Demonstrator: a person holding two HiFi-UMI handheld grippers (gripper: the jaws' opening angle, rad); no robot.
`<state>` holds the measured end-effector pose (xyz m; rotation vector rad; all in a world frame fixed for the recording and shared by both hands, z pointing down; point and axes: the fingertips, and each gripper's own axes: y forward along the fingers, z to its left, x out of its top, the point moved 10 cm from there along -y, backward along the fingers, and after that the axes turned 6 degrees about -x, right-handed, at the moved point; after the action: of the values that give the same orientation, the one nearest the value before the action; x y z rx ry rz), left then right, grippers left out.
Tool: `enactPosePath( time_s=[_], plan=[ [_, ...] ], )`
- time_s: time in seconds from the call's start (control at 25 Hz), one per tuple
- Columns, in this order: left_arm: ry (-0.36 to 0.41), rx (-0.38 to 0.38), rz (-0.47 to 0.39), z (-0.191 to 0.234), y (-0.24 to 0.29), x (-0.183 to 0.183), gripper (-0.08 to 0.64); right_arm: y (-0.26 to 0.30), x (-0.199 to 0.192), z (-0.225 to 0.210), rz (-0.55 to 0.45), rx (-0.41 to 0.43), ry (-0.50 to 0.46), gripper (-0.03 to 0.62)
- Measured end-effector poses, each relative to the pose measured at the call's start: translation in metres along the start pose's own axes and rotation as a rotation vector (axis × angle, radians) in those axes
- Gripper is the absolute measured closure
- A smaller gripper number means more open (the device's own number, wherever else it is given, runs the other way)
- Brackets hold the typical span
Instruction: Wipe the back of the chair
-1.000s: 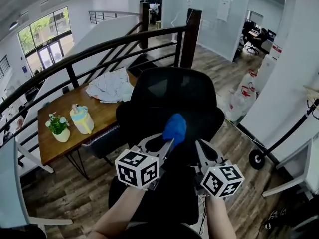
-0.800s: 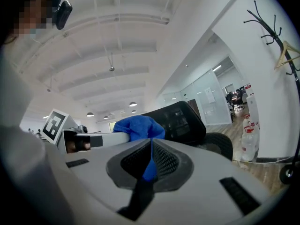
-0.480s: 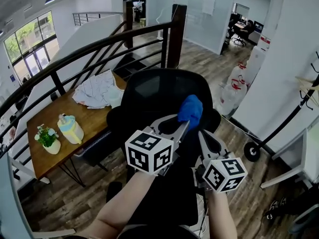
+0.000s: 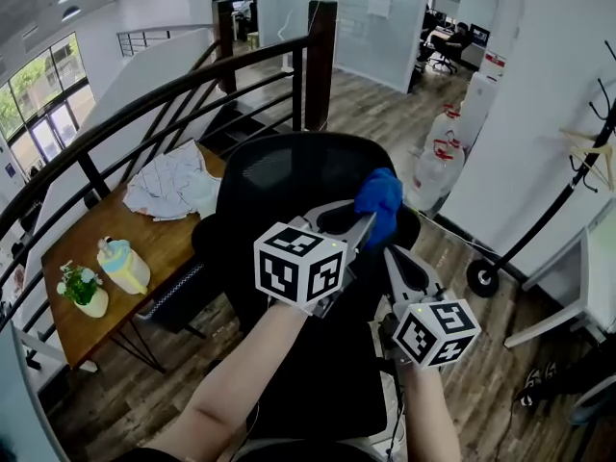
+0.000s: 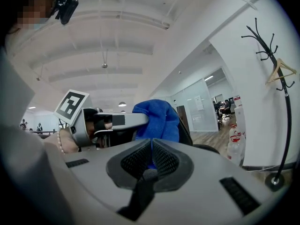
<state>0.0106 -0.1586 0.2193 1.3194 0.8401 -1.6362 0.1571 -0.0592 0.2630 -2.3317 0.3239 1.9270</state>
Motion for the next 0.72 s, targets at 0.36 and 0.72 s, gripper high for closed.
enactPosePath(
  time_s=[0.36, 0.72],
  plan=[
    [0.017, 0.136, 0.018, 0.027, -0.003, 0.011, 0.482, 0.007, 0.0, 0.0, -0.001, -0.014, 0.006, 0.563],
    [-0.002, 0.221, -0.018, 0.042, -0.024, 0.017, 0.482, 0.012, -0.002, 0.01, 0.016, 0.007, 0.0, 0.563]
  ],
)
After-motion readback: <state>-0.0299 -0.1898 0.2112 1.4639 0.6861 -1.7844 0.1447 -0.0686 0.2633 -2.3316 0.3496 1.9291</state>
